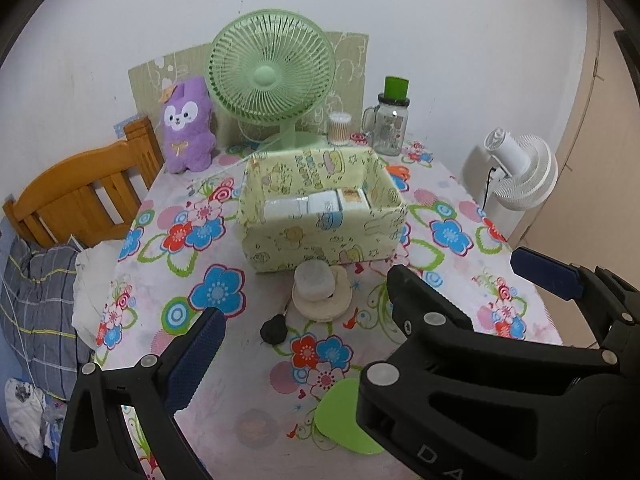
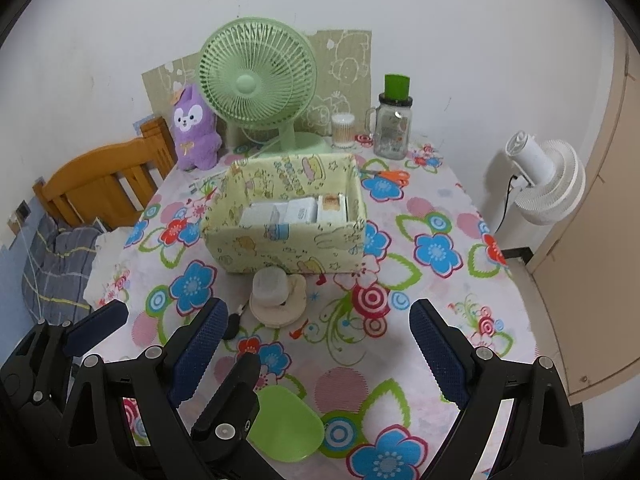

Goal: Organize rigid objects
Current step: 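Move the left tool to the black key while the right tool approaches the white round container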

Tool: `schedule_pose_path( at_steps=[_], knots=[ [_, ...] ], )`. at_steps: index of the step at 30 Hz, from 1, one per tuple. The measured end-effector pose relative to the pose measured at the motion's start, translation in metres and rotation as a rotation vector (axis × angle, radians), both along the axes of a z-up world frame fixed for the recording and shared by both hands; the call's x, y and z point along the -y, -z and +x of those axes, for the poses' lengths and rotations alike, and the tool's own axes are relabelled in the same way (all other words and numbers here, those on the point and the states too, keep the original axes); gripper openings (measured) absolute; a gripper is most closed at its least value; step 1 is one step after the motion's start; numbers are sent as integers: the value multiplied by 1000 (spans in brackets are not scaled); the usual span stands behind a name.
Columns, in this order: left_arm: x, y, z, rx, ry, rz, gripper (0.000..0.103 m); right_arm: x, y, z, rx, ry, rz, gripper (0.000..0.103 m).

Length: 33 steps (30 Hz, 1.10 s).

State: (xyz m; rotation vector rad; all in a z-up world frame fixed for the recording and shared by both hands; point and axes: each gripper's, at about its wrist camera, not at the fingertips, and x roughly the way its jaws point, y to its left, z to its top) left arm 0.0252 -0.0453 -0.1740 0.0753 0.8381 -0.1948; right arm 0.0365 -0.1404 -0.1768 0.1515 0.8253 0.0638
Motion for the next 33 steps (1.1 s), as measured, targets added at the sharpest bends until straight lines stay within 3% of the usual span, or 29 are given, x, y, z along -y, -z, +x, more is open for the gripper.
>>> schedule_pose_path(
  at_steps=[11, 33],
  knots=[
    [-3, 41, 17, -64, -8, 4, 101, -10, 42, 19, -56, -25, -10, 94],
    [-20, 96, 64, -98, -39, 87, 101, -36, 98, 70, -74, -74, -23, 94]
  ],
)
